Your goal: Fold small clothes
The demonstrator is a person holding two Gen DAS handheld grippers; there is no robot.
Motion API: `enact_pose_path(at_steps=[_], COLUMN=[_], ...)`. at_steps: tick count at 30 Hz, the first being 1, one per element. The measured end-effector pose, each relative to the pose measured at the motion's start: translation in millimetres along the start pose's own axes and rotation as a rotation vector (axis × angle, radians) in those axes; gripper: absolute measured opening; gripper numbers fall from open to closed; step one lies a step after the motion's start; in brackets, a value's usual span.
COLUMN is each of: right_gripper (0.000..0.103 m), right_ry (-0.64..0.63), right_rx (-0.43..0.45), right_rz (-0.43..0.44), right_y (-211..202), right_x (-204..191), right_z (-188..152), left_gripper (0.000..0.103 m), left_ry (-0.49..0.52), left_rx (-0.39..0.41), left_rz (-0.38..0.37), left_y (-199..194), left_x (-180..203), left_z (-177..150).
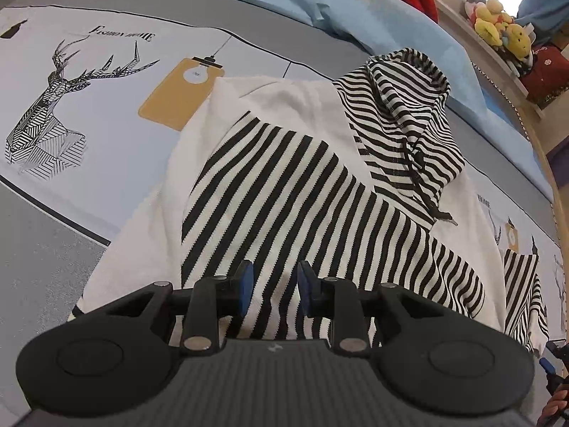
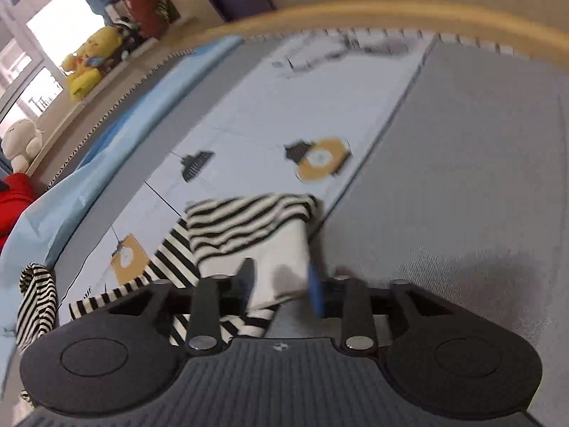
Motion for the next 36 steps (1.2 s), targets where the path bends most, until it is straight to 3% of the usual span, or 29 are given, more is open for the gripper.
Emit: enact_pose_path(at_steps=[10,12,13,19,23,27,30,31,33,36], right_gripper=[0.041,0.027,0.005,0.005,0.005,0.005,0.006,0.01,0.01,0.01], right_ry=[-0.008,-0.012,-0.014,-0.004,0.058,0.15,0.21,0.176,0.066,-0.125], right_rx=[-0.038,-0.036,-0.026,0.065,0.014,-0.148,-0.415,-0.53,-0.707,-0.823], right_rz=[-0.008,0.001,0.011,0.078,0.226,0.498,0.762,0.802,0.734,0.472], right_y=[19,18,16,-20,-52,-74,-72,-68,-57,-43], right_x=[6,6,4,-35,-90,-173,-242,-263,-283,-278], right_z=[-6,-8,-7,-7,-45,-133,-221,-253,-305,-355], left_gripper=[0.029,0.029,0.029,0.029,0.029,0.029,0.029,0.029,0.029,0.029], left_ry=[0.009,0.009,0.005,-0.023,-0.047,-0.075,-0.095,-0.1,-0.114,-0.147], left_rx=[-0.001,0.001,0.001,0.012,0.022,0.035,0.04,0.039,0.027,0.0], left_rz=[-0.008,-0.008,-0.009,-0.028,-0.046,-0.058,-0.074,-0.082,-0.103,-0.137], left_y=[-1,-2,-2,-11,-20,-31,-37,-38,-37,-33], left_x=[3,1,0,-10,-19,-32,-41,-43,-47,-51], left_z=[-1,-1,0,5,8,11,14,15,16,14])
Point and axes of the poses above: each gripper's, at about its wrist camera, not at the fingertips, and y roughly the way its jaws point, x to its right, z to its top, the point moved 8 cm from there along y, roughly the way its jaws point, and after that the axes turned 9 degrees about -x, right-handed, at the moved point
